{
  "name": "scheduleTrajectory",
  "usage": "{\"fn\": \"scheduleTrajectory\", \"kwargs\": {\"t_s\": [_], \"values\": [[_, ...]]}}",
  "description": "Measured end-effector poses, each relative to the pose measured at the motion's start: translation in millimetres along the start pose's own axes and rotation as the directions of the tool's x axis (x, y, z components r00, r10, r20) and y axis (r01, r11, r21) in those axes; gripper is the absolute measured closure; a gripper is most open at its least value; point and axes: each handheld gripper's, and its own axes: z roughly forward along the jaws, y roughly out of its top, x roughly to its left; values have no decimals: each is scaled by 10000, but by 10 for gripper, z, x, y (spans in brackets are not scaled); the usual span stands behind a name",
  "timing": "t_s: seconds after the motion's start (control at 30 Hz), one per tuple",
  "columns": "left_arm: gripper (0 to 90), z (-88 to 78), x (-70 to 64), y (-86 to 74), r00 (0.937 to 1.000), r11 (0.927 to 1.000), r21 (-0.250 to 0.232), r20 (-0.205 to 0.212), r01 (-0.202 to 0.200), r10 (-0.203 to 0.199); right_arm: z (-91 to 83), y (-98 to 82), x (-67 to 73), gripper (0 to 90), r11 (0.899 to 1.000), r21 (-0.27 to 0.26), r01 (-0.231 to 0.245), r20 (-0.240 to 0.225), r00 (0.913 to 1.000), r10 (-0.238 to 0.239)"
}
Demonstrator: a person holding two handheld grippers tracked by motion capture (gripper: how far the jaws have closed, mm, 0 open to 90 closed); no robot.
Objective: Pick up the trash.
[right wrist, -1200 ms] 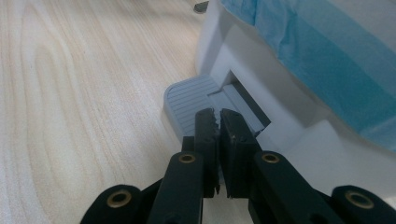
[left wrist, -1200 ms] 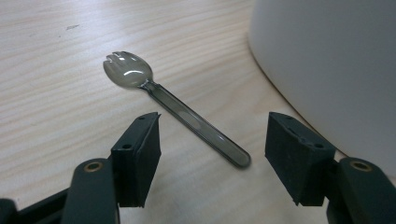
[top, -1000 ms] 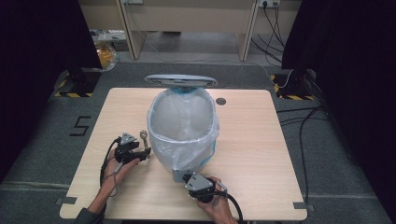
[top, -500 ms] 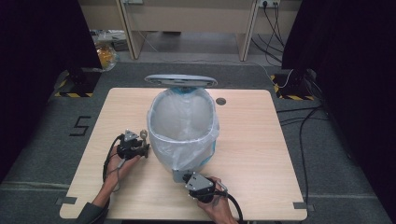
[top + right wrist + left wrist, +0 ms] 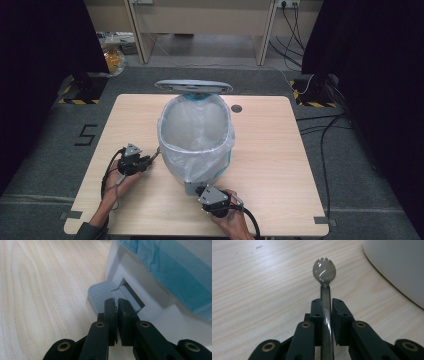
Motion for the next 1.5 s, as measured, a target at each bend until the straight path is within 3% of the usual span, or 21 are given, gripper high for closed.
{"fn": "scheduleTrajectory", "kwargs": {"t_s": [0.3, 0.43, 0.97, 1.1, 1.5], "values": [[723, 66, -18, 122, 9999, 9998, -208, -157, -68, 65, 0, 0, 2, 856, 10000, 0, 8, 12, 10000, -8], [722, 170, -20, 185, 9998, 10000, 3, -181, -51, 51, -1, 1, 5, 856, 10000, 1, 13, 9, 10000, -13], [800, 191, -20, 166, 9998, 10000, -94, -181, 20, -22, 2, 1, 2, 856, 9999, -19, 118, 21, 9999, -118], [800, 132, 6, 185, 9999, 9998, -159, -25, 103, -103, 1, 1, 4, 856, 9999, -19, 119, 25, 9999, -119], [800, -290, 46, 337, 9997, 9967, -806, 235, 66, -47, 2, 1, 4, 856, 9999, -30, 151, 37, 9999, -151]]}}
